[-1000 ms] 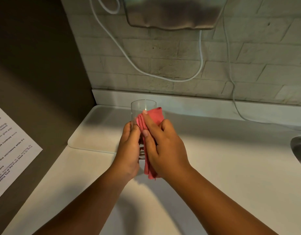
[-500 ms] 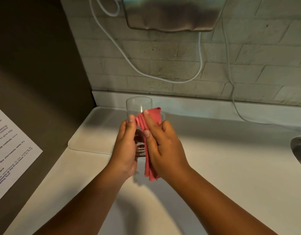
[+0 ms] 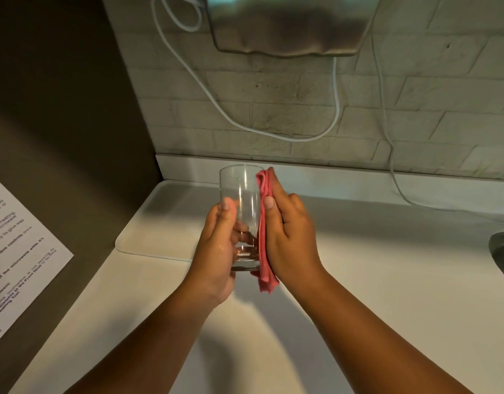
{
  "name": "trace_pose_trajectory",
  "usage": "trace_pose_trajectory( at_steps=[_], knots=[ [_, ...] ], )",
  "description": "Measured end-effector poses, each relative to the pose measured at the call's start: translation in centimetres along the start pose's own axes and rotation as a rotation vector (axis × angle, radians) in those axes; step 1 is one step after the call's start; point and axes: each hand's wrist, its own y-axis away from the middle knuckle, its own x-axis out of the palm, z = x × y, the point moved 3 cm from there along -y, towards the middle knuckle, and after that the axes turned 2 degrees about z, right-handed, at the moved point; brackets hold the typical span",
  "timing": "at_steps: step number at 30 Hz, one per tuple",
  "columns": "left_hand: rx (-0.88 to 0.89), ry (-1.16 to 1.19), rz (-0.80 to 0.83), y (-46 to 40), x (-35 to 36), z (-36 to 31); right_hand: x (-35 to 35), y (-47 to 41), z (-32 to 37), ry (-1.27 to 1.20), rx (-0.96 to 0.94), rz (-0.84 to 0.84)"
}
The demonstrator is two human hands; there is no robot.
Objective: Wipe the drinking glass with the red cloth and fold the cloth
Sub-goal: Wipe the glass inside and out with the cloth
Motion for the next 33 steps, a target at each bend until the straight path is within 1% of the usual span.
trace_pose_trajectory(
  at_steps=[2, 5, 8, 11, 13, 16, 18, 20, 22, 24, 26, 28, 30, 33],
  knots=[
    [-0.007, 0.025, -0.014, -0.3, 0.0, -0.4, 0.3, 0.8, 0.4, 0.038, -0.031, 0.048],
    [-0.053, 0.053, -0.031, -0.4, 0.0, -0.5, 1.1, 2.1, 1.5, 0.261, -0.180, 0.119],
    [-0.074, 0.004, 0.001, -0.2, 0.1, 0.0, 1.1, 1.8, 1.7, 0.346, -0.195, 0.097],
    [-0.048, -0.008, 0.065, 0.3, 0.3, 0.8, 0.4, 0.3, 1.4, 0.305, -0.131, 0.026],
    [-0.068, 0.033, 0.093, 0.6, 0.6, 1.1, -0.3, -1.1, 0.9, 0.211, -0.045, -0.021],
    [-0.079, 0.087, 0.075, 0.5, 0.5, 0.9, -0.9, -1.8, 0.2, 0.034, 0.064, -0.039],
    [-0.073, 0.117, 0.064, 0.1, 0.4, 0.4, -0.7, -0.9, 0.4, -0.002, 0.058, -0.019],
    [-0.081, 0.130, 0.069, 0.0, 0.4, 0.0, -0.1, 0.5, 1.0, 0.043, -0.004, 0.035],
    [-0.110, 0.114, 0.051, -0.1, 0.3, -0.1, 0.5, 1.9, 1.6, 0.188, -0.086, 0.092],
    [-0.126, 0.037, 0.020, -0.1, 0.2, 0.1, 0.8, 2.4, 2.1, 0.345, -0.150, 0.114],
    [-0.097, -0.055, 0.016, 0.1, 0.2, 0.4, 0.7, 1.7, 2.3, 0.400, -0.140, 0.114],
    [-0.059, -0.095, 0.031, 0.4, 0.4, 0.4, 0.4, 0.7, 2.4, 0.411, -0.112, 0.098],
    [-0.030, -0.079, 0.056, 0.5, 0.5, 0.1, 0.3, 0.1, 2.5, 0.387, -0.113, 0.068],
    [-0.007, -0.023, 0.080, 0.3, 0.4, -0.4, 0.1, -0.3, 2.2, 0.230, -0.069, -0.002]
  ],
)
